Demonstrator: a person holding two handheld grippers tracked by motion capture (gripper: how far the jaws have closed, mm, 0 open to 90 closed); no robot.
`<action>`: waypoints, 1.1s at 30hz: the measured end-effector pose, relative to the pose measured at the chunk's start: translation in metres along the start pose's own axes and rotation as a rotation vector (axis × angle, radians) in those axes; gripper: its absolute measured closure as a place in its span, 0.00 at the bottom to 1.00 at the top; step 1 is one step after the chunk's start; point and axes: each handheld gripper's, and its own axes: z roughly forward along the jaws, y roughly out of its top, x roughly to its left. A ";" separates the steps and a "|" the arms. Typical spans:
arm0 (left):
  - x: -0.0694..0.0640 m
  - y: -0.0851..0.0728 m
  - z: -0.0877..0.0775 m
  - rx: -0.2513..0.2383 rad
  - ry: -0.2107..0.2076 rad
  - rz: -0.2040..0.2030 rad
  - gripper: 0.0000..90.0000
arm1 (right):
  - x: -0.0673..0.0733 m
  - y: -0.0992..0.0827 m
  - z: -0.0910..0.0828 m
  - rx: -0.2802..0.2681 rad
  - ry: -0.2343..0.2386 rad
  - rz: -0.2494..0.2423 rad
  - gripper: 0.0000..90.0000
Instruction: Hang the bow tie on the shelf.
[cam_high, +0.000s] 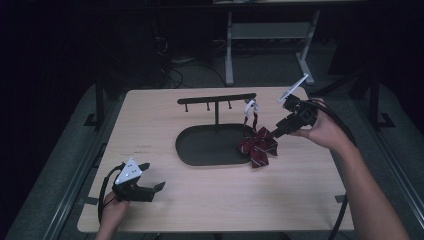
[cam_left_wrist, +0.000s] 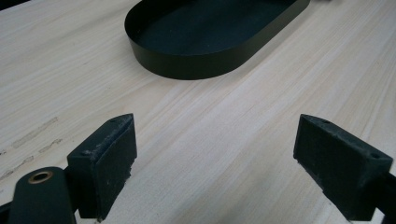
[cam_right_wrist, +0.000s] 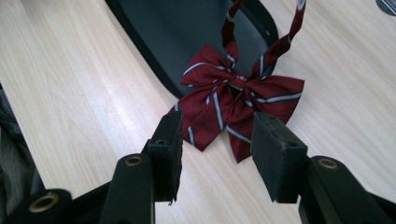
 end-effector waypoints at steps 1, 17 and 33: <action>0.000 0.000 0.000 0.000 0.000 0.000 0.14 | 0.001 -0.002 0.000 -0.004 0.000 0.000 0.58; 0.001 -0.001 -0.001 0.000 0.007 -0.004 0.14 | 0.017 -0.033 0.000 -0.034 0.004 0.007 0.53; -0.001 -0.001 -0.001 -0.003 0.013 -0.014 0.14 | 0.022 -0.071 0.008 -0.058 0.023 0.038 0.52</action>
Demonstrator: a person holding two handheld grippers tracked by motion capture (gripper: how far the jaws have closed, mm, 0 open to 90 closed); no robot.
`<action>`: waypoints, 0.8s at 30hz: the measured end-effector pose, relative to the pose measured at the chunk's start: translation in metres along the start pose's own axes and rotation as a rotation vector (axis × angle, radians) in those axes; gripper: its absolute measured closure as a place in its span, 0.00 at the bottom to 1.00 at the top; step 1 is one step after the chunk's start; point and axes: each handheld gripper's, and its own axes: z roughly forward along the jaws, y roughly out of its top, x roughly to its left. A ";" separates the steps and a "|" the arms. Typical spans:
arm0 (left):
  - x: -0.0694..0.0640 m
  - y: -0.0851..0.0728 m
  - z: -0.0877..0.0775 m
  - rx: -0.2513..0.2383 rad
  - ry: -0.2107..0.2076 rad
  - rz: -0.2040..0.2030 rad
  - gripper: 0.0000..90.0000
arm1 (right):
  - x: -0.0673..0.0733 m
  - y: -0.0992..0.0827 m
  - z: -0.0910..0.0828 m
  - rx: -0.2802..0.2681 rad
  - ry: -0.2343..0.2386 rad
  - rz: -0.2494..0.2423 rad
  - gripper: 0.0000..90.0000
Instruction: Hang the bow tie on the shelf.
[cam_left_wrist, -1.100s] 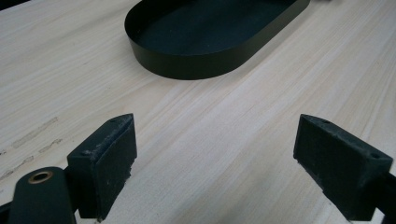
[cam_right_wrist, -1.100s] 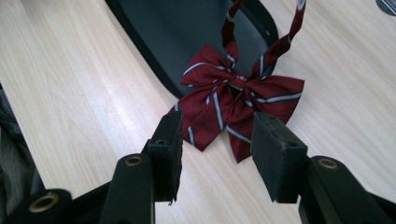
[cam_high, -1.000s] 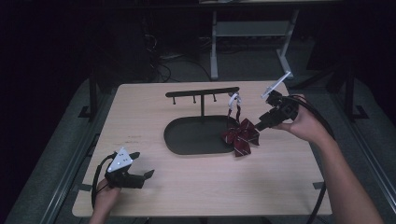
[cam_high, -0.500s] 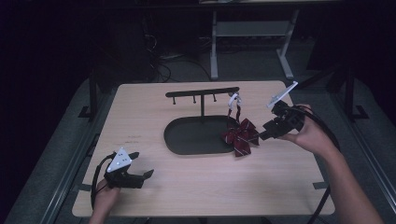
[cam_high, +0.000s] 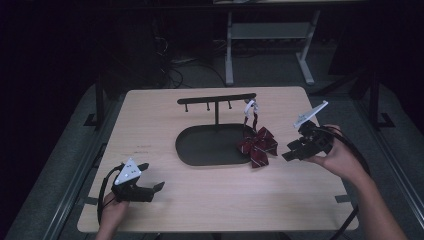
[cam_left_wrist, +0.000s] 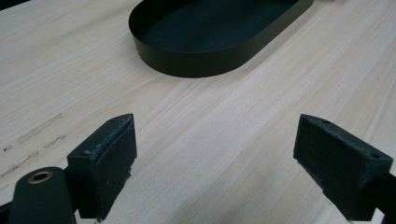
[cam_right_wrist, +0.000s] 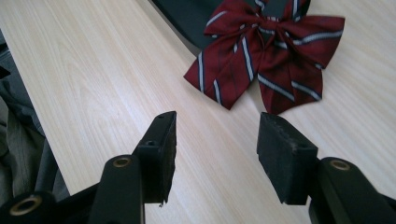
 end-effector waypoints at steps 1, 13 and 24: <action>0.000 0.000 0.000 0.000 0.001 0.001 0.14 | 0.000 -0.003 0.000 -0.005 0.001 0.004 0.52; 0.000 0.000 0.000 0.002 0.006 0.001 0.14 | -0.001 -0.031 0.000 0.001 -0.008 0.029 0.52; -0.001 0.000 0.000 0.006 0.008 0.006 0.14 | -0.001 -0.051 0.005 0.001 -0.012 0.051 0.52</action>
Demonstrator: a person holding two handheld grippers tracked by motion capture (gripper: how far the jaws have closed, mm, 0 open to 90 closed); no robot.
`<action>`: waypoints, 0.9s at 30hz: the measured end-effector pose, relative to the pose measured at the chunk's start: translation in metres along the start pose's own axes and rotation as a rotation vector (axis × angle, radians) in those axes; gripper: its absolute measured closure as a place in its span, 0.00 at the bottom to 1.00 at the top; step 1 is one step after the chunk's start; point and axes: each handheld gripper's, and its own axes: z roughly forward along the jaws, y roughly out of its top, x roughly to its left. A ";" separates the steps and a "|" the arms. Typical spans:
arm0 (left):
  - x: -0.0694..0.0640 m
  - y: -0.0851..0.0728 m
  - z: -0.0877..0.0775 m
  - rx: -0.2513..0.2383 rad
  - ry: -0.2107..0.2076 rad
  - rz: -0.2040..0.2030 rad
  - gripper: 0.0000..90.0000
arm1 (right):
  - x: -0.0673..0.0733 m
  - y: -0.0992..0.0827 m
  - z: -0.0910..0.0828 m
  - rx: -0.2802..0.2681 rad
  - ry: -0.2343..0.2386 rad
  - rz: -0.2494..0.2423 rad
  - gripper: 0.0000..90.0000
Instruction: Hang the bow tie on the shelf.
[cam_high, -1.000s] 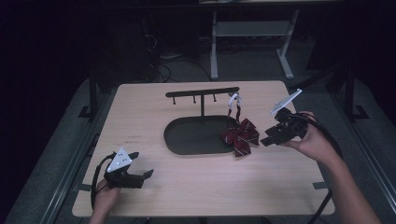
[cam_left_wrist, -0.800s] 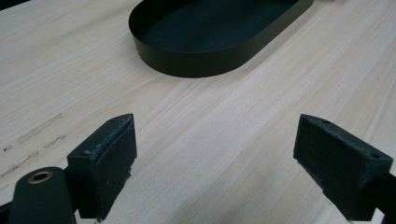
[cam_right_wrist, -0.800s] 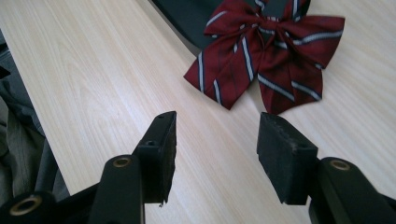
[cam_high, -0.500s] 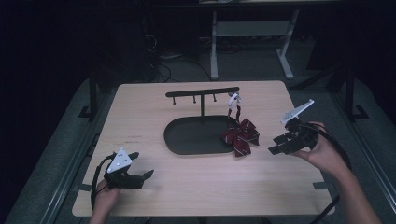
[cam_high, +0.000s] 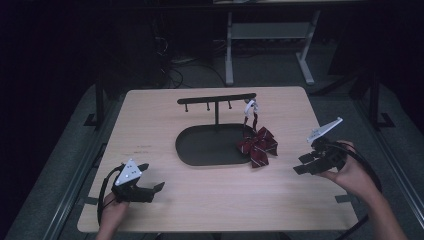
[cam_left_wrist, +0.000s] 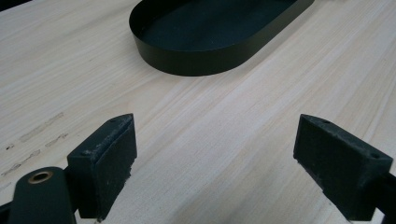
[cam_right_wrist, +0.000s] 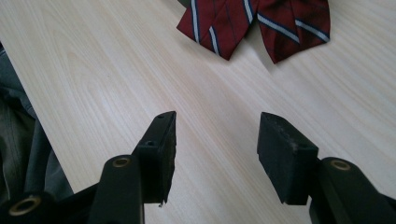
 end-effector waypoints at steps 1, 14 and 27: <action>0.000 0.000 0.000 0.000 0.000 0.000 0.14 | 0.000 -0.001 0.001 0.002 0.000 0.000 0.52; -0.001 0.000 0.000 0.004 0.001 0.002 0.14 | 0.003 -0.017 0.011 0.002 0.009 0.008 0.52; -0.002 -0.001 0.001 0.008 0.001 0.000 0.14 | 0.008 -0.038 0.017 -0.020 0.010 0.030 0.51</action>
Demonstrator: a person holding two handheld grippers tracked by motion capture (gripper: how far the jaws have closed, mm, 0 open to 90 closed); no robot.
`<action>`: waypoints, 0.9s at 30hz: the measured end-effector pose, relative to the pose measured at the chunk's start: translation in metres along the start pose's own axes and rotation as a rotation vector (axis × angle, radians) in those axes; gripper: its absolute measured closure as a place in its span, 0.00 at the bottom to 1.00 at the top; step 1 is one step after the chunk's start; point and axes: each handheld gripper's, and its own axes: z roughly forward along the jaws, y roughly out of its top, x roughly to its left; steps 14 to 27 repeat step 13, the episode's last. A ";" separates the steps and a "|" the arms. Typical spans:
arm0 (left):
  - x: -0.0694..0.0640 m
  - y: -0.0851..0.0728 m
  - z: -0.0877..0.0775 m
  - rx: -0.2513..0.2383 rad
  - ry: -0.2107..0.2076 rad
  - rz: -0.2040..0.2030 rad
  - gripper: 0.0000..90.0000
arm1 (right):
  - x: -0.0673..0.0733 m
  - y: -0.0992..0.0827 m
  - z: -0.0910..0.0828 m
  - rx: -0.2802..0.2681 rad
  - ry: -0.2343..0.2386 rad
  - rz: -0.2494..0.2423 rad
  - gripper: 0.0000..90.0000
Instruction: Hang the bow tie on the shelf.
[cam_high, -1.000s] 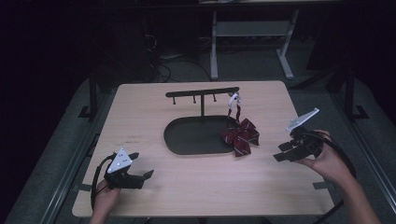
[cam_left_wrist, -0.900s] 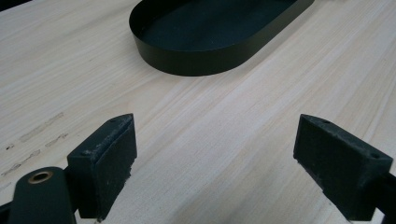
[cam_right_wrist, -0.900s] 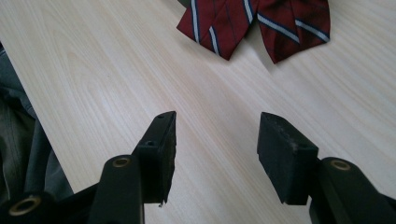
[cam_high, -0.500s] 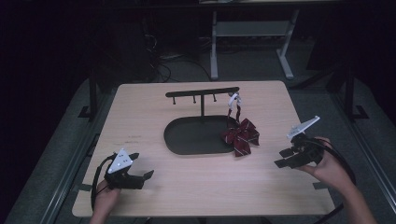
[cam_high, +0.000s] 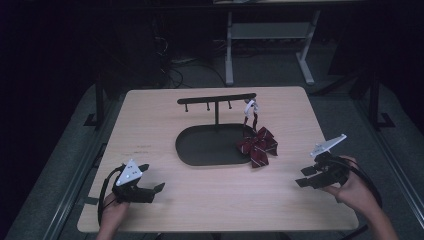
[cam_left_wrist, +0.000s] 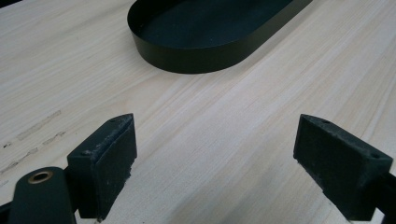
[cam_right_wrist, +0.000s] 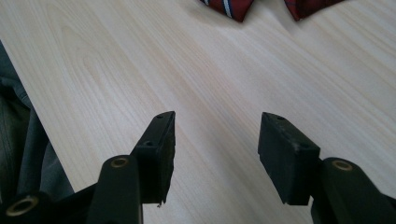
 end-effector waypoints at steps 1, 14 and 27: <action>0.000 0.000 0.000 0.000 0.000 0.001 0.14 | 0.001 -0.002 0.001 -0.003 0.002 0.004 0.51; -0.001 0.000 0.002 0.013 -0.003 0.002 0.14 | 0.004 -0.020 0.007 -0.030 0.009 0.014 0.50; -0.001 0.000 0.002 0.013 -0.003 0.002 0.14 | 0.004 -0.020 0.007 -0.030 0.009 0.014 0.50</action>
